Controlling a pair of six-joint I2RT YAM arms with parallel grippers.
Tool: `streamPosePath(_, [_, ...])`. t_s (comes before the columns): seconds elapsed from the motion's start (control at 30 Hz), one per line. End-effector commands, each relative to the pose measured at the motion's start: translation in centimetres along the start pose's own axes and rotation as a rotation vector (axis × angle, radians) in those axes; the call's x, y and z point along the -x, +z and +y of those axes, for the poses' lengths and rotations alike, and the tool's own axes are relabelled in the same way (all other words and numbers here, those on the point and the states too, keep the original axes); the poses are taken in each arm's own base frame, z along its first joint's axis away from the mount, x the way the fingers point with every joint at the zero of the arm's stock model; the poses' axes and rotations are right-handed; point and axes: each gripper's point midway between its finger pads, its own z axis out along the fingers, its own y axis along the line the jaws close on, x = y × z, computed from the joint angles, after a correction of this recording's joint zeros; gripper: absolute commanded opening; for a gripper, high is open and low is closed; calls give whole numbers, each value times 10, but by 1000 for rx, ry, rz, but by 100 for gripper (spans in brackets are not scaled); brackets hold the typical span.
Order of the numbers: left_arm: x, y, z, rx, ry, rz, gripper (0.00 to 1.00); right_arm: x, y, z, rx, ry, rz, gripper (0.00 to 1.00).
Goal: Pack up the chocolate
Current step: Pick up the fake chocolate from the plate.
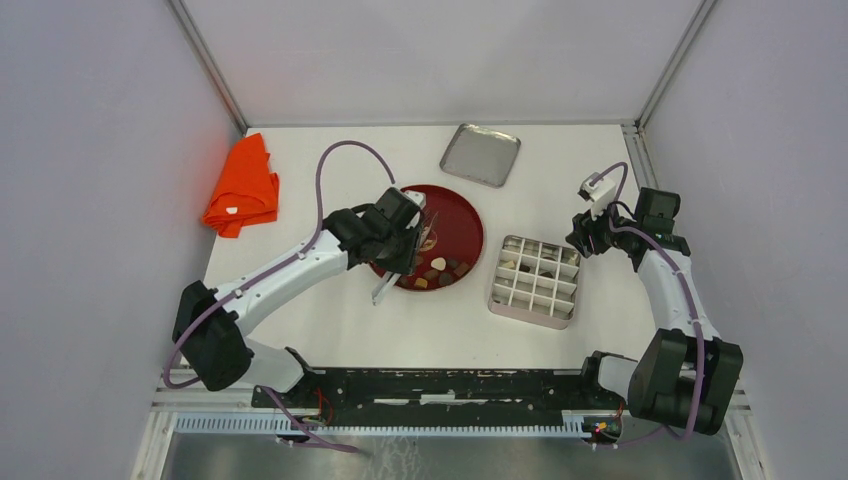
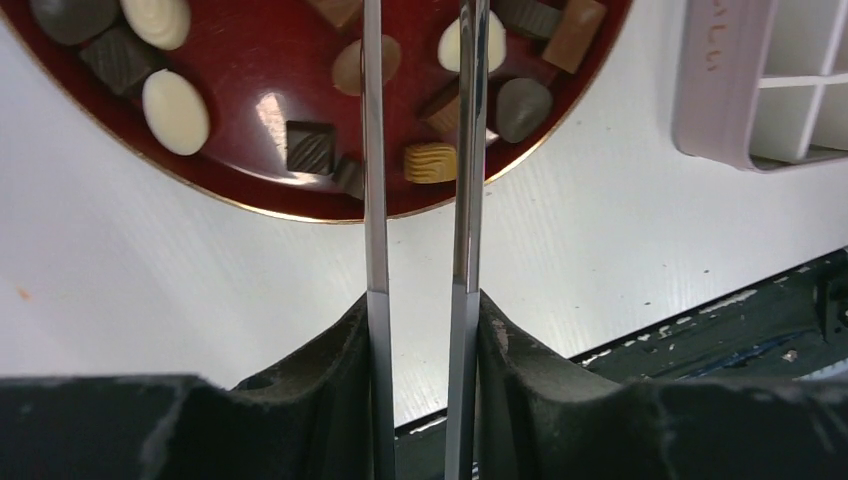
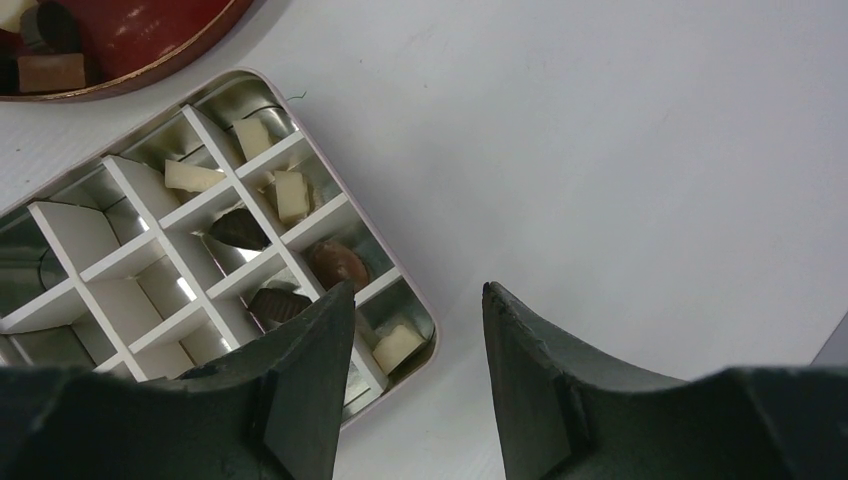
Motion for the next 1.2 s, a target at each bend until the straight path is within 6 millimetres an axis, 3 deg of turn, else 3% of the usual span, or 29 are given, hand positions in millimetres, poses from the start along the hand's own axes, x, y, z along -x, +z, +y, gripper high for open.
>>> streamPosePath(0.0, [0,-2,21,33,66,7,41,17,-2,-5,1,-44,-36,56])
streamPosePath(0.17, [-11,1,34,77,87,82,42,17,-2,-5,0,-43,-35,56])
streamPosePath(0.37, [-29,-5,26,10,65,138,42,17,-2,-5,0,-45,-35,56])
streamPosePath(0.57, [-46,-6,35,40,77,186,43,18,-1,-4,6,-46,-35,56])
streamPosePath(1.17, [-47,-5,36,35,89,217,47,16,1,-5,2,-46,-27,56])
